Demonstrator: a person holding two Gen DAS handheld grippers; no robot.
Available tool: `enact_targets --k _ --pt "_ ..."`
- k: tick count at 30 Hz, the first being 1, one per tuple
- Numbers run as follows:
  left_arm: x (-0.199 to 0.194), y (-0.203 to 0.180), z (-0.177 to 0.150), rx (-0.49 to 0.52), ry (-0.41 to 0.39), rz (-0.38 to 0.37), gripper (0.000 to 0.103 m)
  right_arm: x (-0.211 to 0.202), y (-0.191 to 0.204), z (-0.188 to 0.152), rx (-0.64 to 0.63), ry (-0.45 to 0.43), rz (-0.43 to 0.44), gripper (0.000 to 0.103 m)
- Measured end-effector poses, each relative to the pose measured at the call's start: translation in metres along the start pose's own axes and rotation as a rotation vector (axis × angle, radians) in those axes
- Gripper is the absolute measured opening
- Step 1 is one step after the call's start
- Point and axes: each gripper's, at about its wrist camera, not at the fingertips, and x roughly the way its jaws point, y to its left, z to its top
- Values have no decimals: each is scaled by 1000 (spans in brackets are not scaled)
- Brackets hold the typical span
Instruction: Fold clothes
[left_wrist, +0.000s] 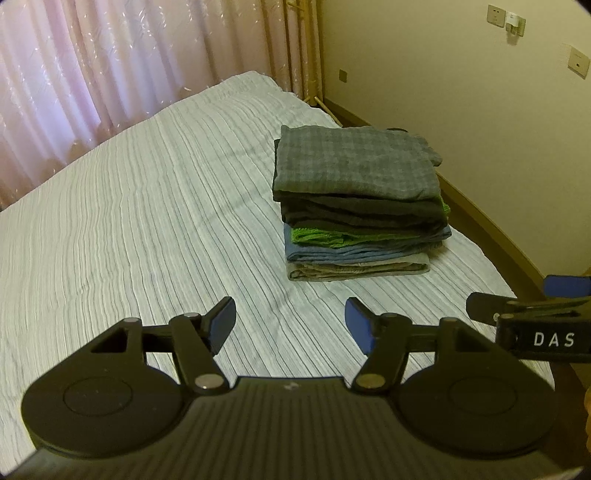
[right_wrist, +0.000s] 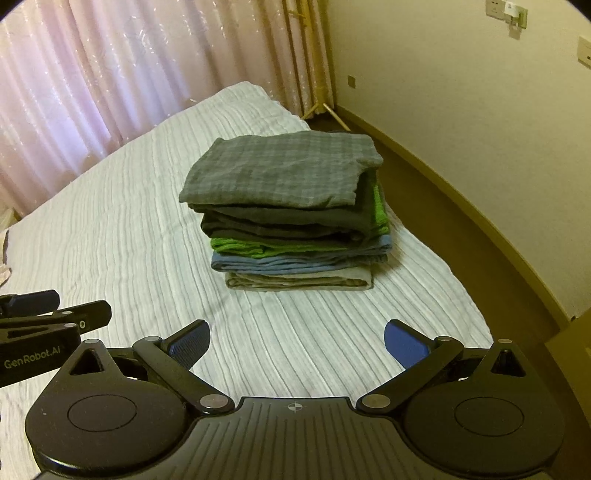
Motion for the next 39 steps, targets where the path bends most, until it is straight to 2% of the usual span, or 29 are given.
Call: enact_targets --k 39 --pt "55 -7 3 15 86 -6 62 46 -7 8 -6 89 -1 103"
